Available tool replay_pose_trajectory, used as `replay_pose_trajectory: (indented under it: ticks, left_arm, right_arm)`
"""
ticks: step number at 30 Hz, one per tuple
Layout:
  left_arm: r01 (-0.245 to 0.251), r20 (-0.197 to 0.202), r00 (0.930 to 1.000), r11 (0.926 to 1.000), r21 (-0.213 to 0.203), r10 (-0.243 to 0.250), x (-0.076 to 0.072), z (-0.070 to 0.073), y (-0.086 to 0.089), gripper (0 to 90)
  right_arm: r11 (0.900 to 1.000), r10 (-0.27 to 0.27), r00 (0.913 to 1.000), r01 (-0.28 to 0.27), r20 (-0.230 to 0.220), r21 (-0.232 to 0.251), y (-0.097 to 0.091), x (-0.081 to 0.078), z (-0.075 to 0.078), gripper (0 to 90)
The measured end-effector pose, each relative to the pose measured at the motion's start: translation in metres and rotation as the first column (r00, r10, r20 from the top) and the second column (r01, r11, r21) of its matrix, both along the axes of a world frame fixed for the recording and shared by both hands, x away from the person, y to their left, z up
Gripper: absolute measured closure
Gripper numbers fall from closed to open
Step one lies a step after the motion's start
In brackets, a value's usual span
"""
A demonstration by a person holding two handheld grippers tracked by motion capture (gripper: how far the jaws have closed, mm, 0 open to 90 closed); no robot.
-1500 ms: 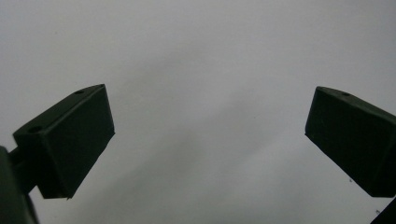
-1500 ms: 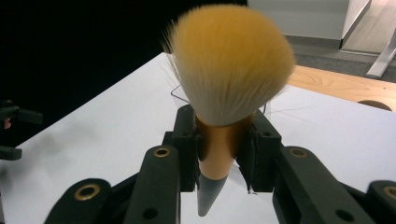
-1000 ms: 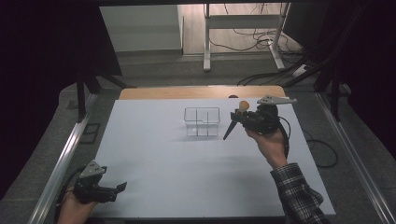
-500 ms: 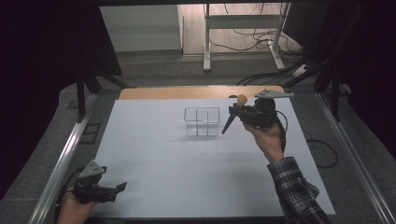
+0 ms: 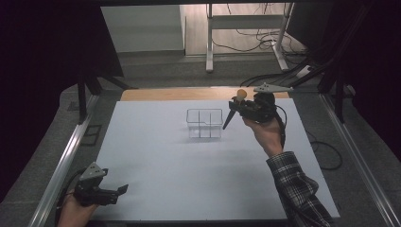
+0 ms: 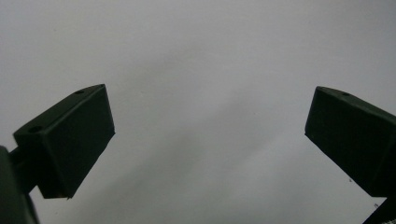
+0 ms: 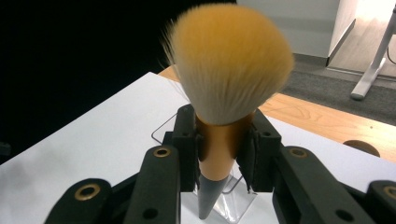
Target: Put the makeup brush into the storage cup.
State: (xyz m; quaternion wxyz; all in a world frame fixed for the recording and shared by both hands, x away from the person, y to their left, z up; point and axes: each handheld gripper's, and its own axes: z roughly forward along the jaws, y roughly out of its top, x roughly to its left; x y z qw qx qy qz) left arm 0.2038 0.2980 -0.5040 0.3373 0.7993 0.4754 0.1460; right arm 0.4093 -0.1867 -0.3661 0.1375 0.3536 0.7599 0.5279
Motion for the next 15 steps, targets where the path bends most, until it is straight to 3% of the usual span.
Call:
replay_pose_trajectory:
  ticks: [15]
  left_arm:
    - [0.003,-0.003,1.0000,1.0000,0.005,-0.003,0.000,0.000,-0.001,1.8]
  right_arm:
    - [0.9999,-0.014,0.9997,0.015,0.017,-0.005,0.007,0.014,0.005,69.8]
